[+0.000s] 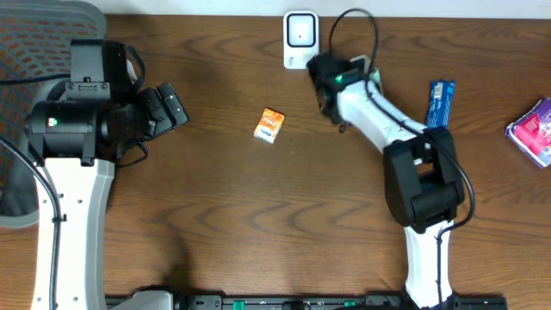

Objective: Scan the item barcode
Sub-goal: 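Lift the mint-green pack toward the scanner with the right gripper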

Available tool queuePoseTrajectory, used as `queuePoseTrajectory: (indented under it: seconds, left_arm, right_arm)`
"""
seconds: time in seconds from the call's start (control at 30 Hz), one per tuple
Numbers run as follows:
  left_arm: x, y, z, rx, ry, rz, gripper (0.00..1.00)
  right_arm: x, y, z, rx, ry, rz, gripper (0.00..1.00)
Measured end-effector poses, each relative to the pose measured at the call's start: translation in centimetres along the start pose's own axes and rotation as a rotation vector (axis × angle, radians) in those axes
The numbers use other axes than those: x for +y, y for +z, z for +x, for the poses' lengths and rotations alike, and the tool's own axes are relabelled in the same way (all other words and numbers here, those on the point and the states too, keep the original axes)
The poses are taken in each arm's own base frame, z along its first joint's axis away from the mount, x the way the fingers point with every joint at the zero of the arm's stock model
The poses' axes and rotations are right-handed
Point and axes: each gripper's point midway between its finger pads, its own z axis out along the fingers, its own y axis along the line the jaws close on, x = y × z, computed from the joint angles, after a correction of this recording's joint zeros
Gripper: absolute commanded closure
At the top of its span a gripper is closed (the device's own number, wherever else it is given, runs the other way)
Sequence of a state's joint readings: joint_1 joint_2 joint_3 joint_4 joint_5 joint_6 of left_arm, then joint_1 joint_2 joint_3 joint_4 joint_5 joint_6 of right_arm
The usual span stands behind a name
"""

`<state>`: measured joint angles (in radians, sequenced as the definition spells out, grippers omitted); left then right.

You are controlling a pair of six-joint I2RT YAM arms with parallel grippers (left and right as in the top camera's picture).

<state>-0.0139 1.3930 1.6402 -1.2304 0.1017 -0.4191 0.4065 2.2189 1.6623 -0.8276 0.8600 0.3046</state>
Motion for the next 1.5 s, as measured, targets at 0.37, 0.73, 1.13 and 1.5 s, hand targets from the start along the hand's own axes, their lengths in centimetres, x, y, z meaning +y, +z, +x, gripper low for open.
queuePoseTrajectory:
  seconds: [0.37,0.73,1.13,1.5]
  left_arm:
    - [0.0,0.0,0.0,0.001,0.000,0.000,0.02]
    - [0.0,0.0,0.0,0.000,0.000,0.000,0.02]
    - [0.0,0.0,0.0,0.000,0.000,0.000,0.02]
    - [0.0,0.0,0.0,0.000,0.000,0.000,0.02]
  right_arm:
    - [8.7,-4.9,2.1,-0.055,-0.099,-0.226,0.47]
    - [6.0,-6.9,-0.6,0.005,-0.079,-0.285,0.28]
    - [3.7,1.4,2.3,0.122,0.019,-0.277,0.27]
    - [3.4,2.4,2.6,0.112,0.057,-0.294,0.99]
